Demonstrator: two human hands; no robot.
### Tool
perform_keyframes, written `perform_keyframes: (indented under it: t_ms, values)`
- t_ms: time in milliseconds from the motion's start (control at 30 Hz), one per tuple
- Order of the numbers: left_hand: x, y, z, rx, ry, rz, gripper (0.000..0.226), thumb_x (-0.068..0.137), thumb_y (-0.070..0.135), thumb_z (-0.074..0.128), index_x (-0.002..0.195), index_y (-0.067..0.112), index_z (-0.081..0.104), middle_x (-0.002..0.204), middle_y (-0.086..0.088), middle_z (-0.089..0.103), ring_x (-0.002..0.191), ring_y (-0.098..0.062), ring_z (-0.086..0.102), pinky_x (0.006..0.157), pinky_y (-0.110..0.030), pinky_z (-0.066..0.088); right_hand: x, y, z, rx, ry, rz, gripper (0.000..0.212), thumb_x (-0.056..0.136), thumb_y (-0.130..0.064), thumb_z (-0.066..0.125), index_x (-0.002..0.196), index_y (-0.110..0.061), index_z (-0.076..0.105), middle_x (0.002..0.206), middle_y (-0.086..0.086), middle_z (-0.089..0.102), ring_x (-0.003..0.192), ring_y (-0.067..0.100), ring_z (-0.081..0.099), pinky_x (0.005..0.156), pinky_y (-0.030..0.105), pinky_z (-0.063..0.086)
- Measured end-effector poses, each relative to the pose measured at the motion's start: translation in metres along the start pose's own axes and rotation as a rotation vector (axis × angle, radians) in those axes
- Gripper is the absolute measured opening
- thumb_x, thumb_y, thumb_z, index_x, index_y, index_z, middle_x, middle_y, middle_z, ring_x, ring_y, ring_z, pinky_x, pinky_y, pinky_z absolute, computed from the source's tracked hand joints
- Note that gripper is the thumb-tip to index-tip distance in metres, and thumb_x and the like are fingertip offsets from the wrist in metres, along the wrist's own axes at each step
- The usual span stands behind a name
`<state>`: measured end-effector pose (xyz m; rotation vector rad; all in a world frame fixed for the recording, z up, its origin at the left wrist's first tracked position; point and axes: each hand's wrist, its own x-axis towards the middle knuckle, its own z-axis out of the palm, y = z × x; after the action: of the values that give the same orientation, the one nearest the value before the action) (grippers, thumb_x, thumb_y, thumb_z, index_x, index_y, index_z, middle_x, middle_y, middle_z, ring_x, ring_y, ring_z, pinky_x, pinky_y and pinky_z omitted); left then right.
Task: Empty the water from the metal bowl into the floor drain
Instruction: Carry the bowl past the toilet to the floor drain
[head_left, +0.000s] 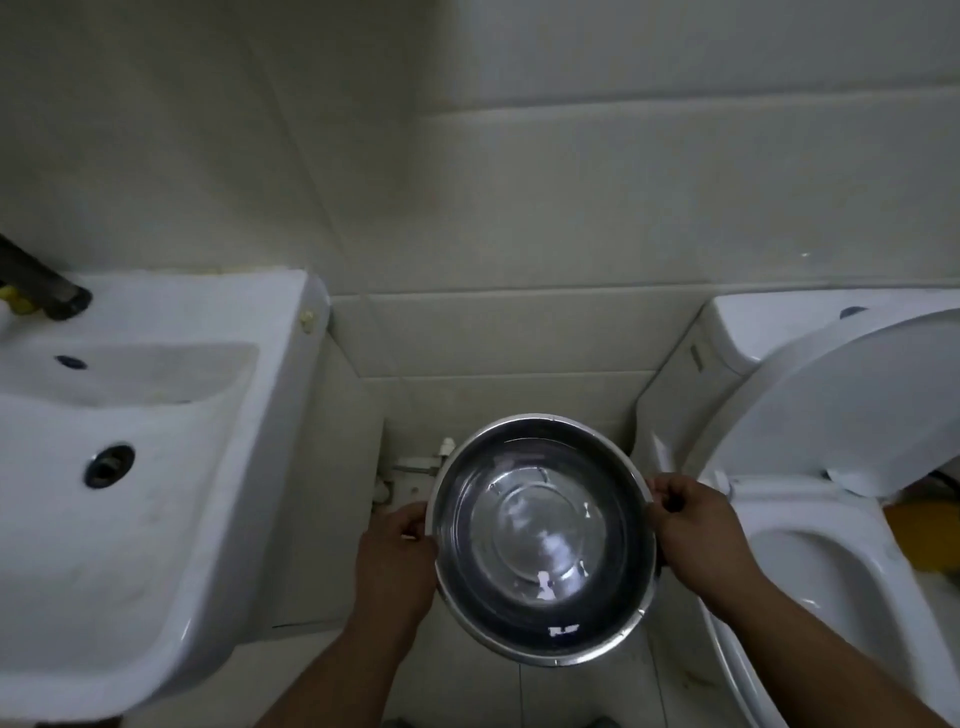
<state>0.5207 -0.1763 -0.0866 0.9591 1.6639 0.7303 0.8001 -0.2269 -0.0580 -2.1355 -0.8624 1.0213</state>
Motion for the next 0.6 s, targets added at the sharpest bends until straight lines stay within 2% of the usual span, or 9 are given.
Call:
perform_keyframes:
  t_ms: [67,200,267,367,433,533,600]
  values:
    - [0.011,-0.018,0.003,-0.013,0.002,-0.016,0.051,0.075,-0.009,0.068,0.074,0.039,0.084,0.066,-0.002,0.078,0.065,-0.024,0.072,0.062,-0.040,0.058,0.009,0.017,0.014,-0.013,-0.002,0.018,0.014,0.093,-0.001,0.063,0.080,-0.003,0.069,0.076,0.029,0.069,0.077,0.051,0.068,0.075,0.062,0.061]
    - [0.036,-0.048,0.012,-0.034,-0.016,-0.048,0.044,0.077,-0.010,0.069,0.081,0.031,0.086,0.079,-0.012,0.080,0.071,-0.027,0.073,0.068,-0.043,0.059,0.032,0.044,0.038,-0.008,-0.004,0.040,0.014,0.092,-0.001,0.064,0.082,-0.006,0.071,0.077,0.029,0.069,0.068,0.046,0.066,0.073,0.058,0.060]
    - [0.047,-0.062,0.017,-0.036,-0.021,-0.048,0.047,0.078,-0.011,0.069,0.079,0.033,0.086,0.077,-0.010,0.079,0.071,-0.026,0.073,0.069,-0.043,0.060,0.042,0.059,0.050,-0.003,0.002,0.041,0.013,0.093,-0.004,0.065,0.083,-0.009,0.072,0.075,0.026,0.070,0.063,0.037,0.066,0.071,0.056,0.061]
    - [0.070,-0.084,0.028,-0.051,-0.019,-0.040,0.057,0.079,-0.013,0.068,0.071,0.041,0.084,0.069,0.000,0.078,0.066,-0.022,0.072,0.066,-0.040,0.061,0.062,0.084,0.071,-0.013,0.007,0.035,0.014,0.092,-0.007,0.065,0.084,-0.014,0.073,0.076,0.024,0.072,0.066,0.042,0.069,0.068,0.055,0.061]
    - [0.086,-0.096,0.034,-0.055,-0.017,-0.041,0.060,0.079,-0.013,0.069,0.067,0.044,0.083,0.063,0.002,0.075,0.064,-0.022,0.070,0.063,-0.039,0.059,0.077,0.098,0.082,-0.025,0.014,0.031,0.015,0.092,-0.010,0.065,0.079,-0.015,0.071,0.073,0.022,0.070,0.062,0.037,0.067,0.065,0.055,0.061]
    - [0.107,-0.113,0.043,-0.064,-0.014,-0.042,0.059,0.079,-0.014,0.068,0.065,0.042,0.083,0.071,-0.009,0.074,0.068,-0.030,0.070,0.066,-0.049,0.061,0.098,0.117,0.100,-0.041,0.031,0.017,0.013,0.089,-0.019,0.065,0.077,-0.014,0.070,0.071,0.018,0.070,0.060,0.029,0.064,0.064,0.052,0.060]
    - [0.121,-0.124,0.049,-0.062,-0.007,-0.037,0.059,0.079,-0.014,0.067,0.065,0.041,0.083,0.066,-0.004,0.072,0.066,-0.031,0.070,0.065,-0.056,0.063,0.113,0.129,0.112,-0.070,0.042,-0.005,0.016,0.086,-0.028,0.064,0.079,-0.014,0.069,0.065,0.010,0.070,0.061,0.031,0.066,0.065,0.047,0.059]
